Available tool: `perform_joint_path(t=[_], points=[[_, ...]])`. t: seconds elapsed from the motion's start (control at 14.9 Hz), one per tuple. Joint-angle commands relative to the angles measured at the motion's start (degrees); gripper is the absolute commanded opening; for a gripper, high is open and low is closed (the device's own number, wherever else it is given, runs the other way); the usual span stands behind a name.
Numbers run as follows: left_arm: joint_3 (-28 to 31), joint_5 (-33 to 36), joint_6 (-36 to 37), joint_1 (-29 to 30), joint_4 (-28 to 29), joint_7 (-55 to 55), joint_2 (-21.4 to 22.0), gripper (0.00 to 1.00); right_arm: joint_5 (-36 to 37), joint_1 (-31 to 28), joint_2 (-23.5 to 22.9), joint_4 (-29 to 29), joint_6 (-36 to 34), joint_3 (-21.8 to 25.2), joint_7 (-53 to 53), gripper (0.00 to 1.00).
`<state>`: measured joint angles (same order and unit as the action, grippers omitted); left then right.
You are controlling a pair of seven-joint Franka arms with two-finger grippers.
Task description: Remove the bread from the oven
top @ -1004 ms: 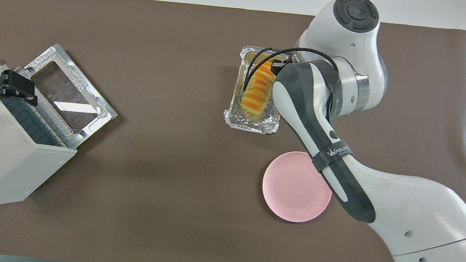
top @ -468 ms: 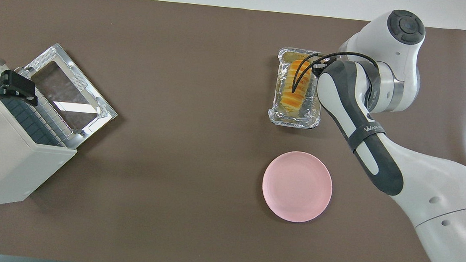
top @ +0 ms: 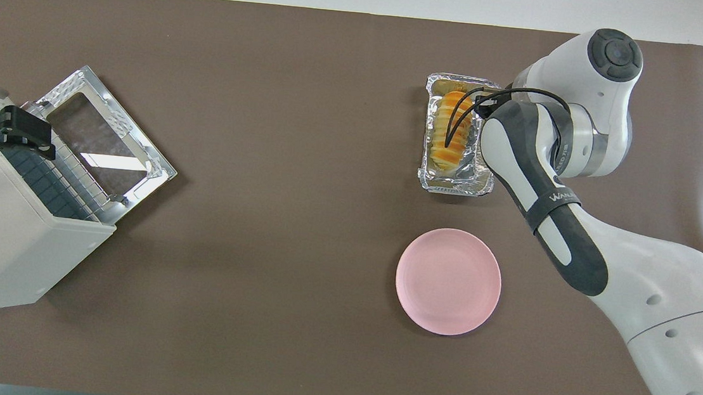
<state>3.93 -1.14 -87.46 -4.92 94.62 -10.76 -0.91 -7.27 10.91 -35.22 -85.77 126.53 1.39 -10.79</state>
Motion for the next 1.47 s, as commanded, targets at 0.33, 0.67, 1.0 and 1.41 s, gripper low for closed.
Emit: perform_joint_path(t=[0.33,0.67,1.0,1.41], points=[[-0.1,-0.6,-0.7,0.3,1.2,0.3,1.3,1.0,2.3,-0.1,2.3,0.6,-7.0,-0.3,1.0,1.0],[-0.1,-0.6,-0.7,0.3,1.2,0.3,1.3,1.0,2.4,1.8,2.2,4.1,-12.6,-0.3,-1.7,1.0],[0.0,-0.6,-0.7,0.4,1.2,0.3,1.3,1.0,5.3,5.7,2.1,3.3,-11.0,-0.4,-11.5,1.0],[0.0,-0.6,-0.8,0.3,1.2,0.3,1.3,1.0,5.6,6.3,1.9,-0.8,-6.5,-0.4,-11.9,1.0]])
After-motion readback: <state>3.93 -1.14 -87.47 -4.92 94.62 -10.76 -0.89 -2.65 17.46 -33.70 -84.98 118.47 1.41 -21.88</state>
